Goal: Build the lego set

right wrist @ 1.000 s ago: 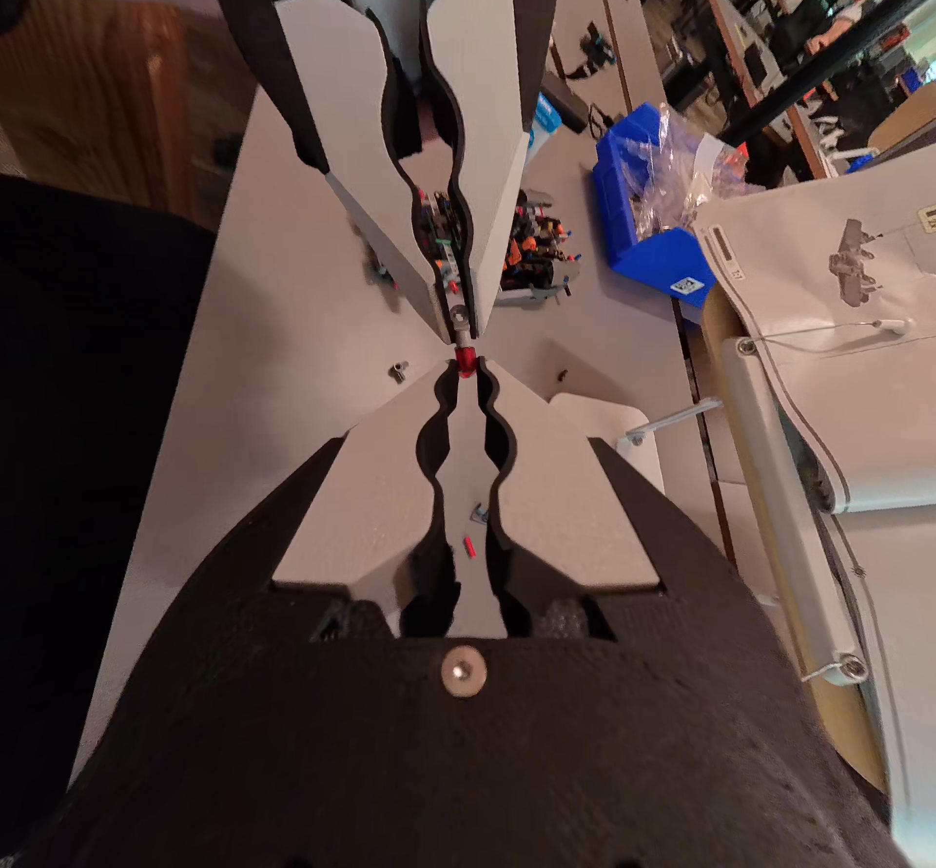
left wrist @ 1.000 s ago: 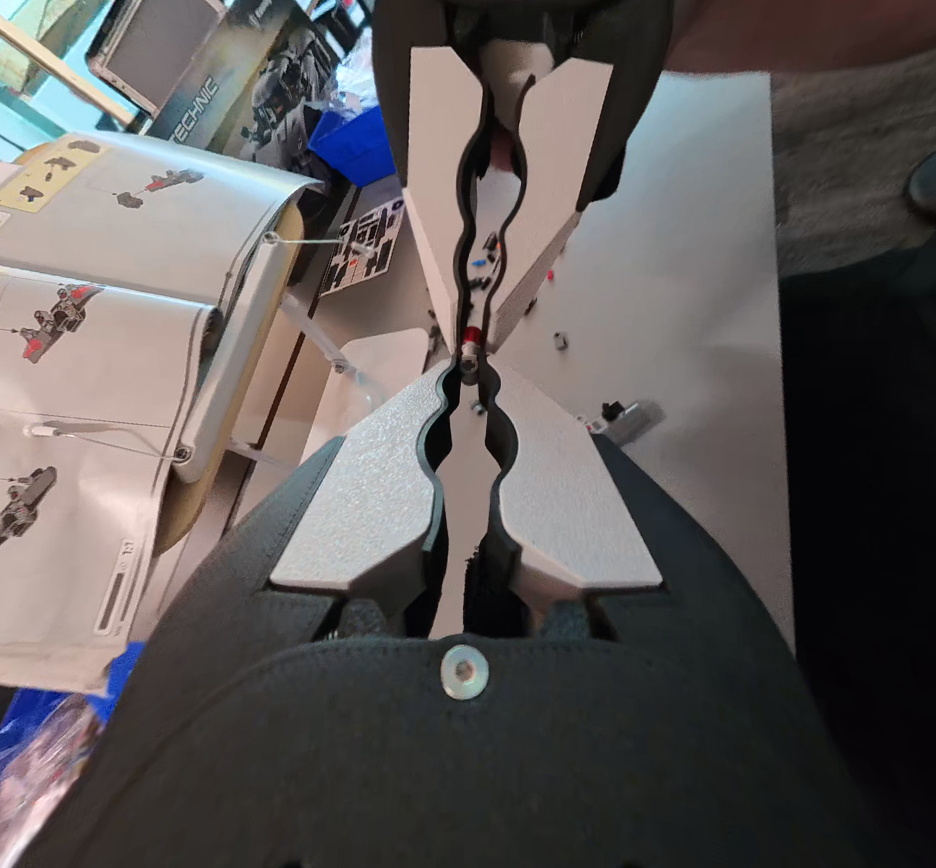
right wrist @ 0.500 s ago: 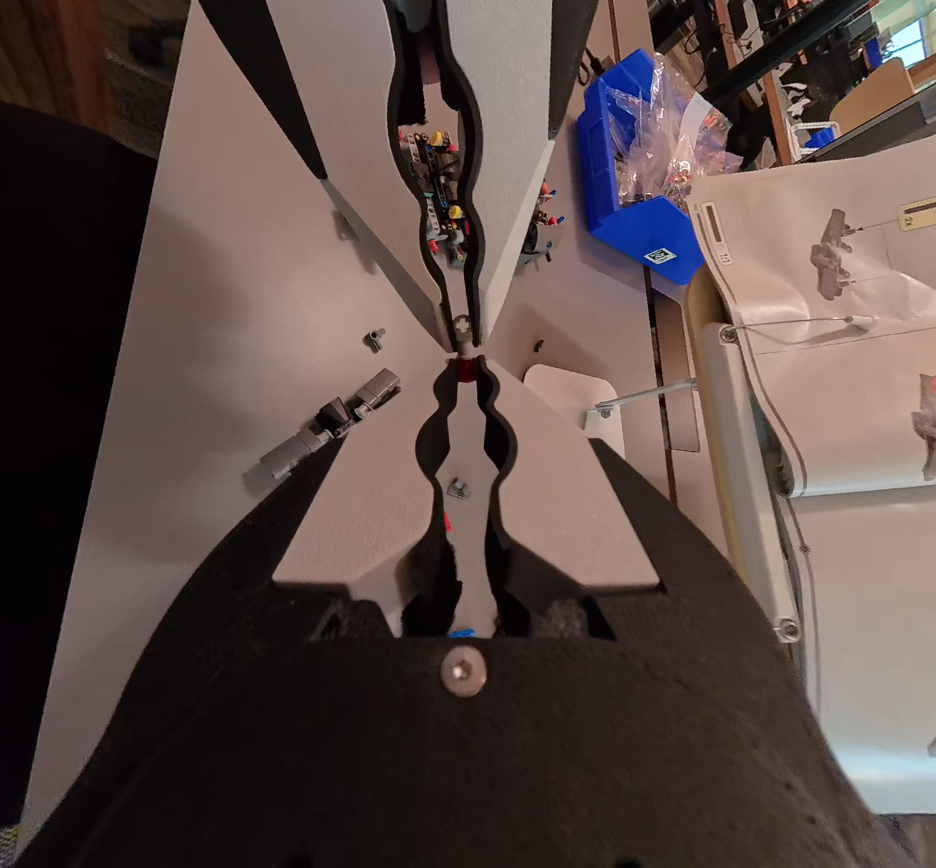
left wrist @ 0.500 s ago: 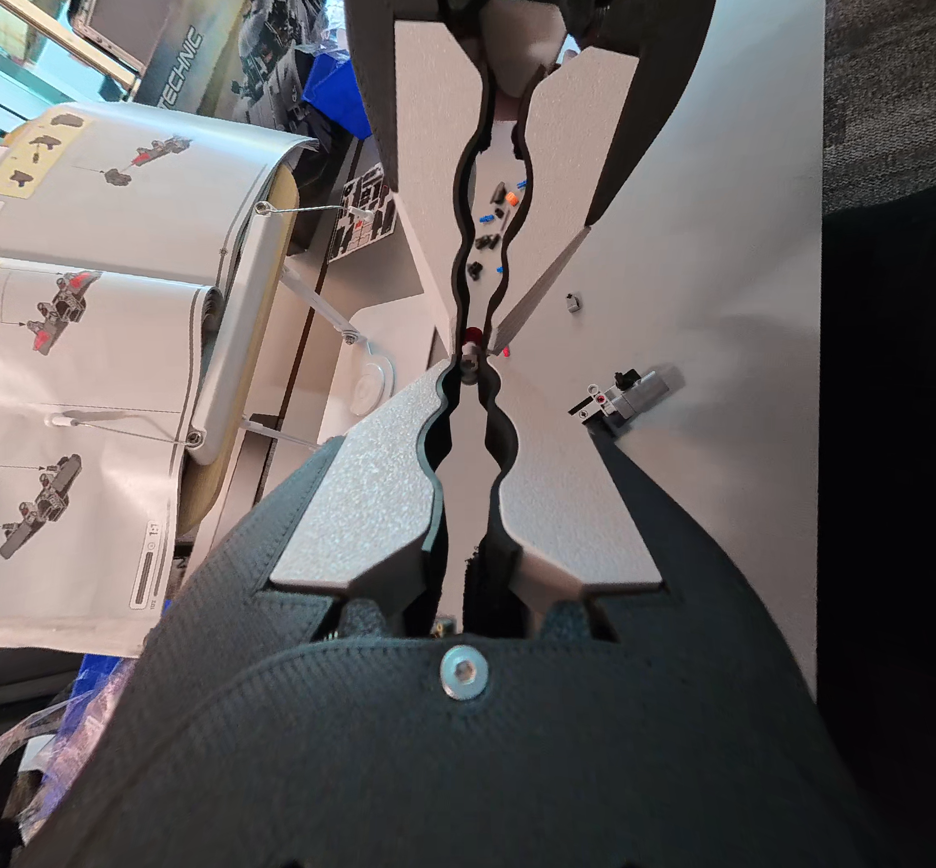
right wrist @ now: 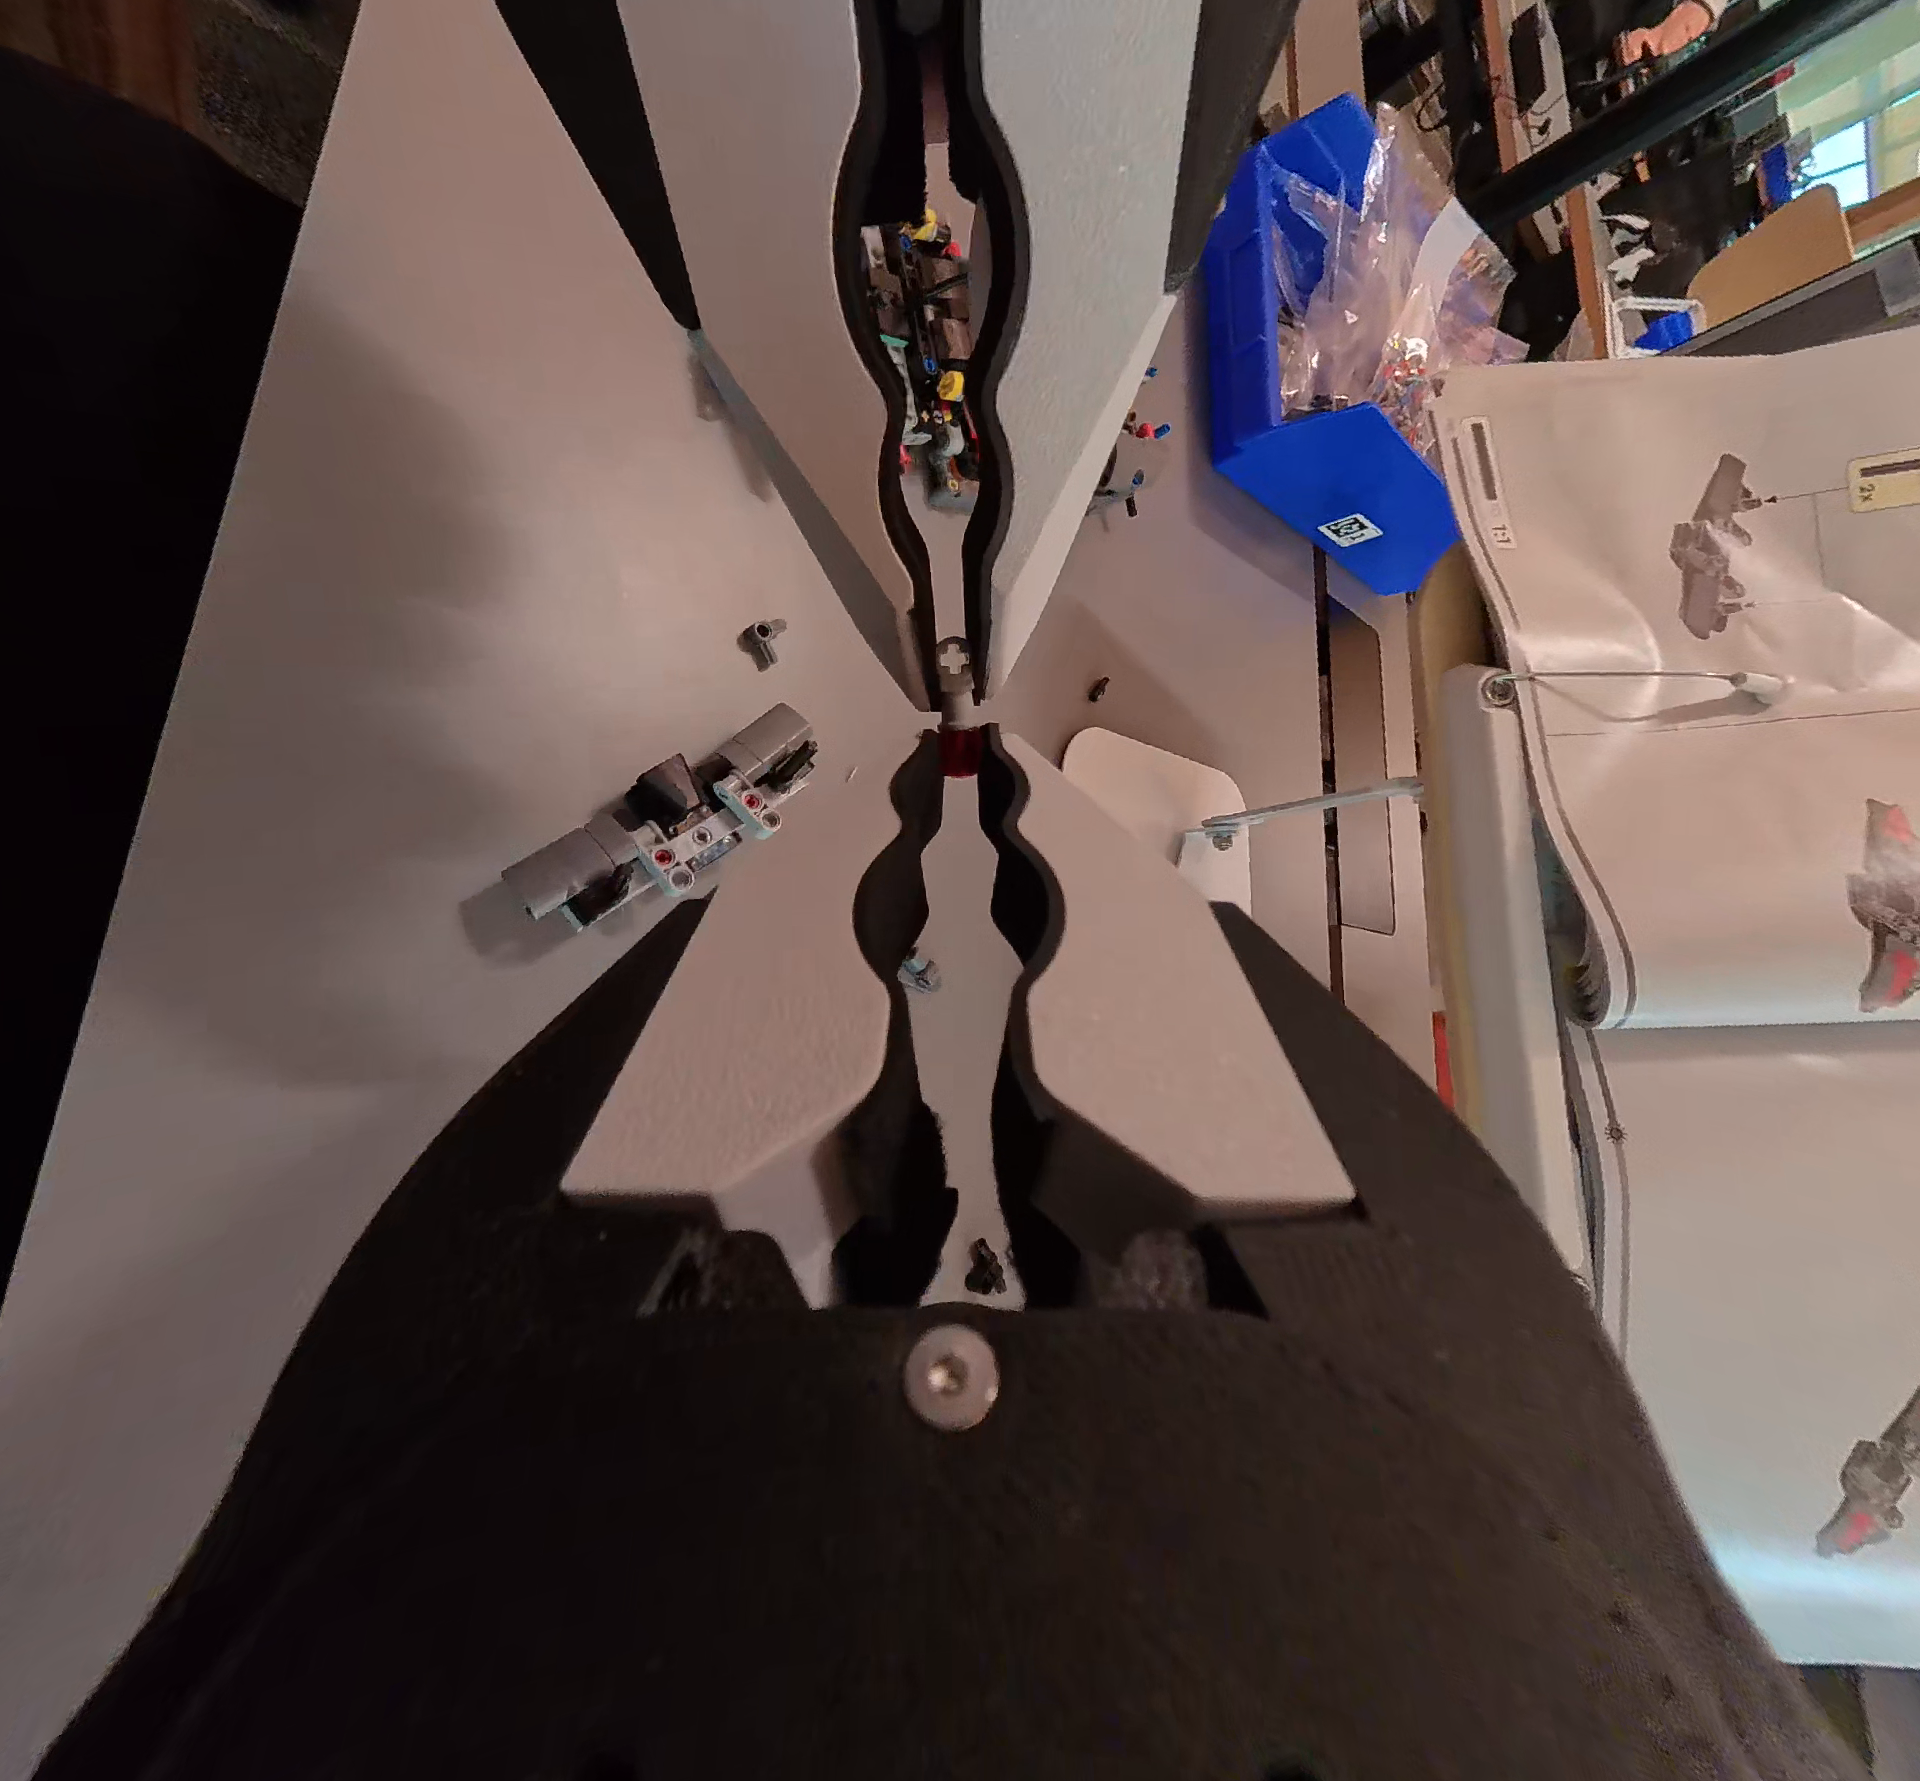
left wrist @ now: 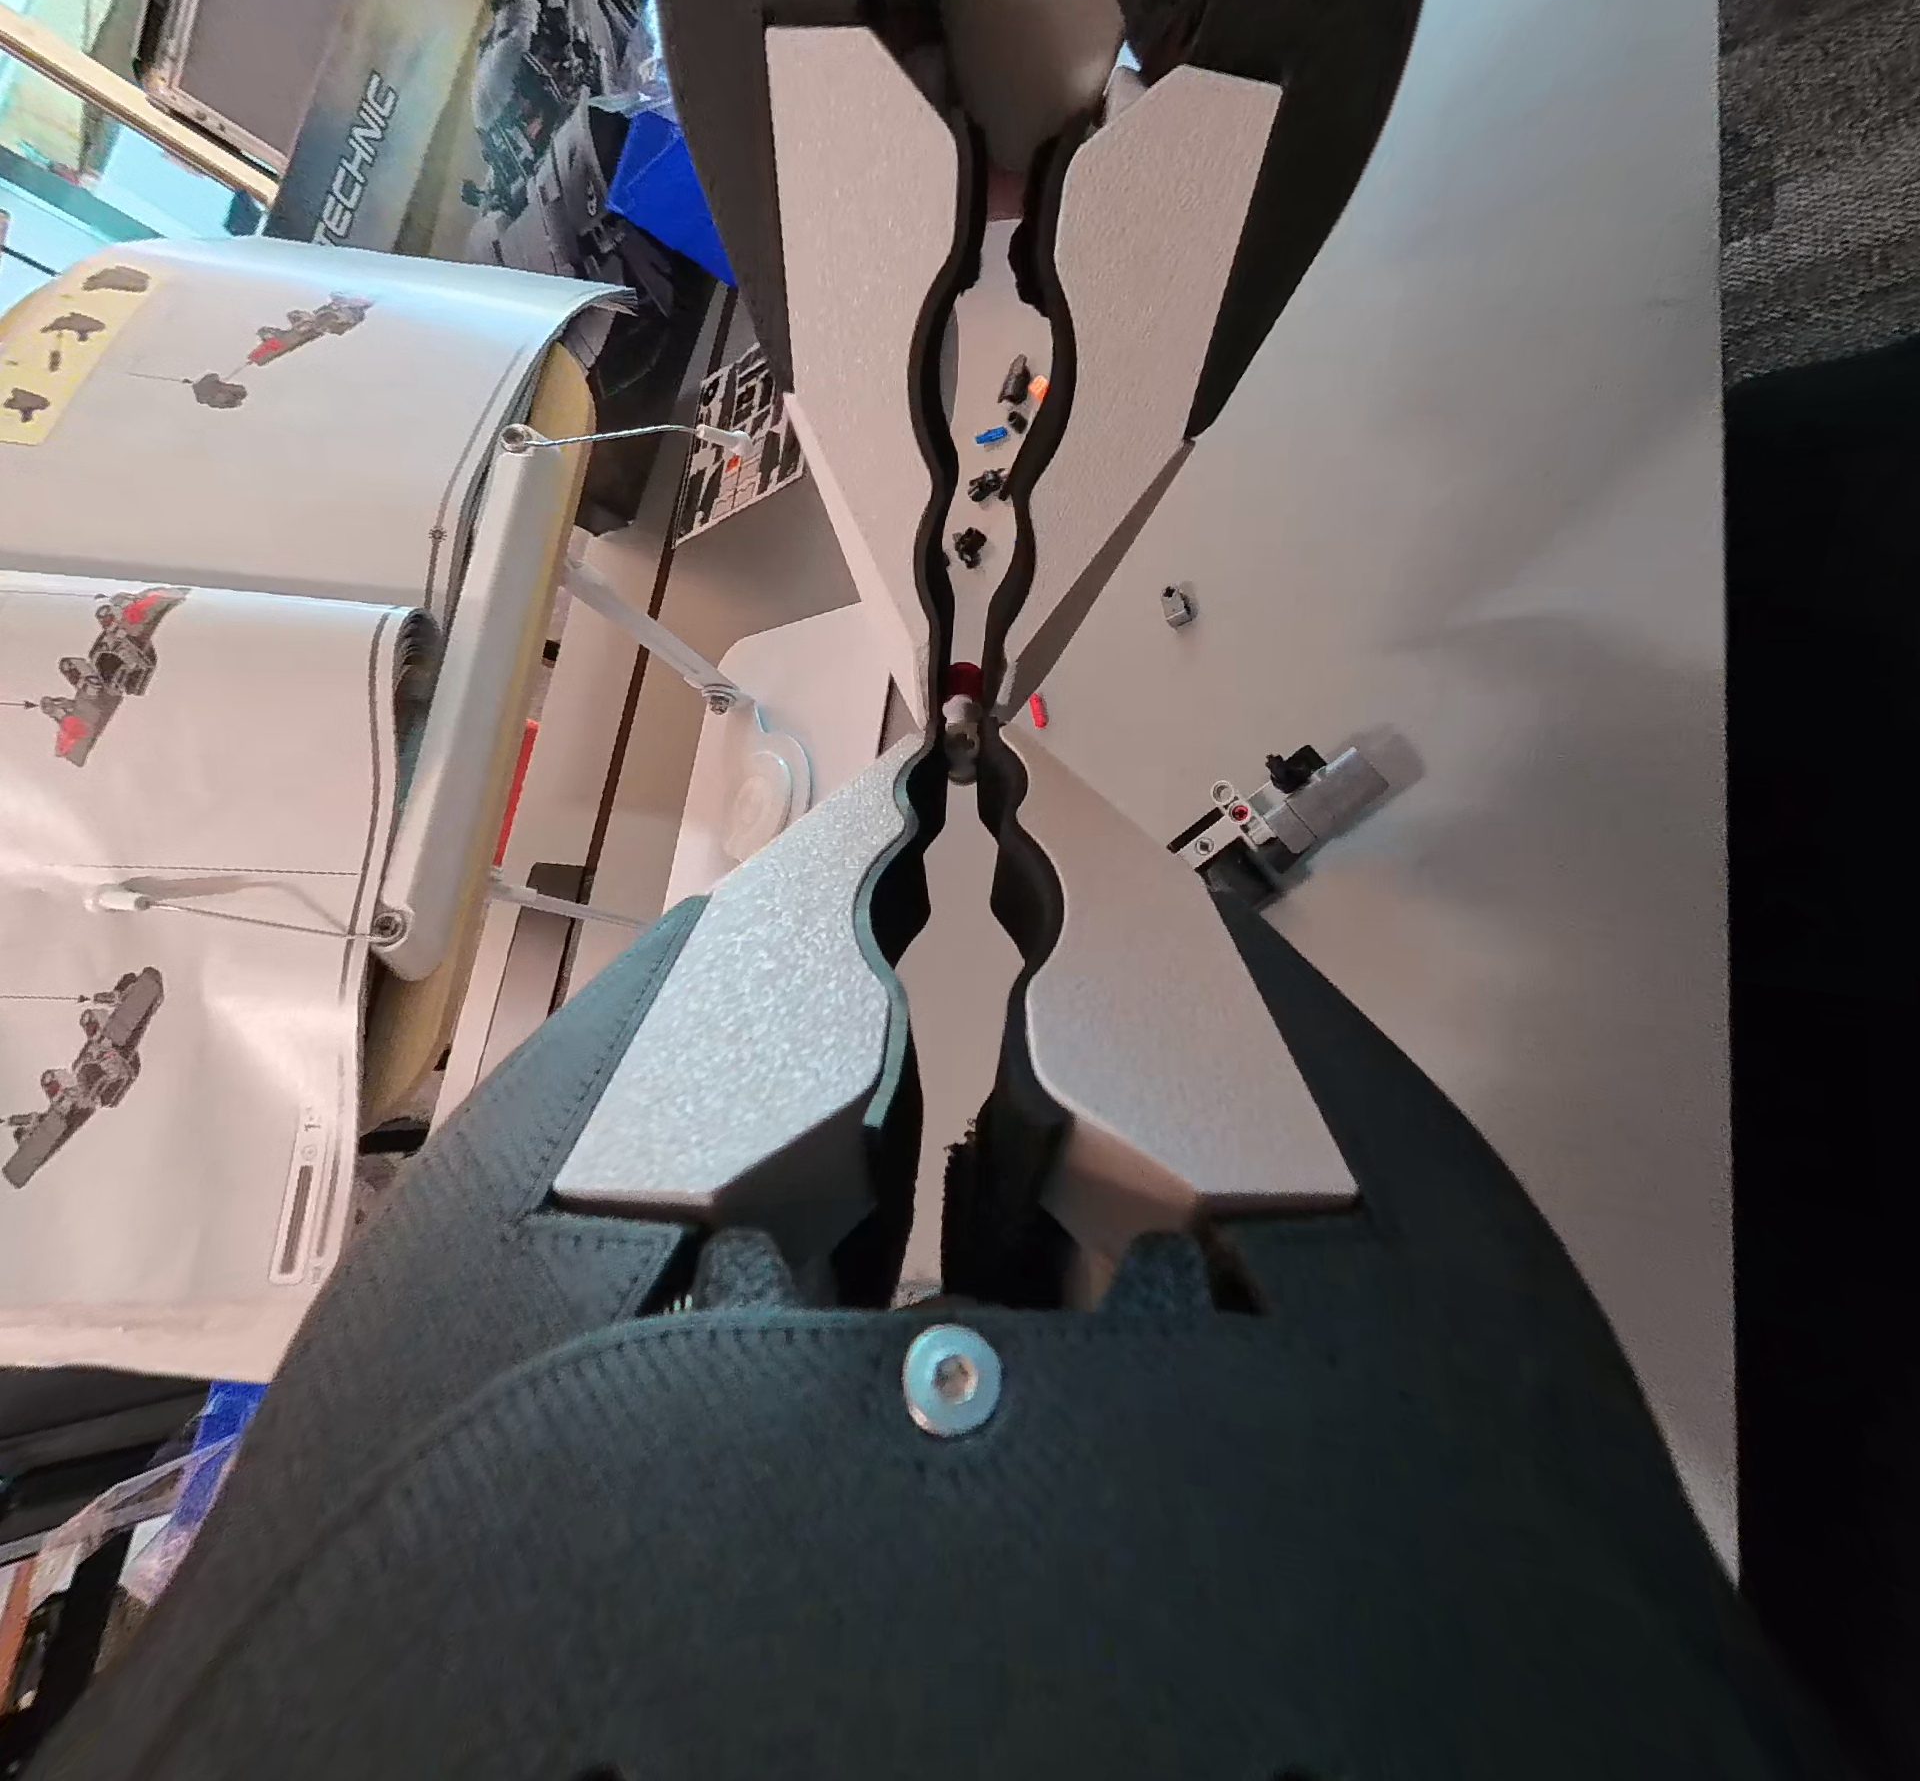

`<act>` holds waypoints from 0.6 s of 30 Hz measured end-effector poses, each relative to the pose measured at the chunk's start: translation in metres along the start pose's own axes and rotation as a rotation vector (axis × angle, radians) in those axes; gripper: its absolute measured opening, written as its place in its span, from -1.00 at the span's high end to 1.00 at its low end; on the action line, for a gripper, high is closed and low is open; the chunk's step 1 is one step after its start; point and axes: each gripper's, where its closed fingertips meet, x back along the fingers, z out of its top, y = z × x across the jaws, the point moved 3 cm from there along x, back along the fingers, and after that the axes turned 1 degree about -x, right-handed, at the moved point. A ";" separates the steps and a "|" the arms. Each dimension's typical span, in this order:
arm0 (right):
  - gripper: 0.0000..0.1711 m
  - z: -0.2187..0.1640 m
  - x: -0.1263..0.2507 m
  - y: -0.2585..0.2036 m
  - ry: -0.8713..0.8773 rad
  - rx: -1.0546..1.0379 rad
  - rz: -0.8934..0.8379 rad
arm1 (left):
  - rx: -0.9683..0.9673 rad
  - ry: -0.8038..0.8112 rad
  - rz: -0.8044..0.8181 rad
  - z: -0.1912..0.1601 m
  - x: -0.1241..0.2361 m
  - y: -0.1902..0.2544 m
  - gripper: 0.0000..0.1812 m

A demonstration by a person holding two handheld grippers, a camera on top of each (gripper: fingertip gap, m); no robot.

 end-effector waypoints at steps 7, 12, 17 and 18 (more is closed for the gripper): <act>0.95 -0.005 0.001 -0.003 0.024 -0.043 0.056 | -0.014 0.006 -0.015 0.000 -0.005 0.004 0.95; 0.95 -0.024 0.002 0.003 -0.052 -0.030 0.023 | -0.043 -0.024 -0.017 -0.002 -0.006 0.001 0.95; 0.95 -0.032 0.015 0.012 -0.009 -0.112 0.010 | 0.036 -0.020 -0.037 -0.011 0.005 -0.017 0.95; 0.95 -0.029 0.016 0.015 0.020 -0.122 -0.007 | 0.080 0.003 -0.070 -0.008 0.002 -0.015 0.95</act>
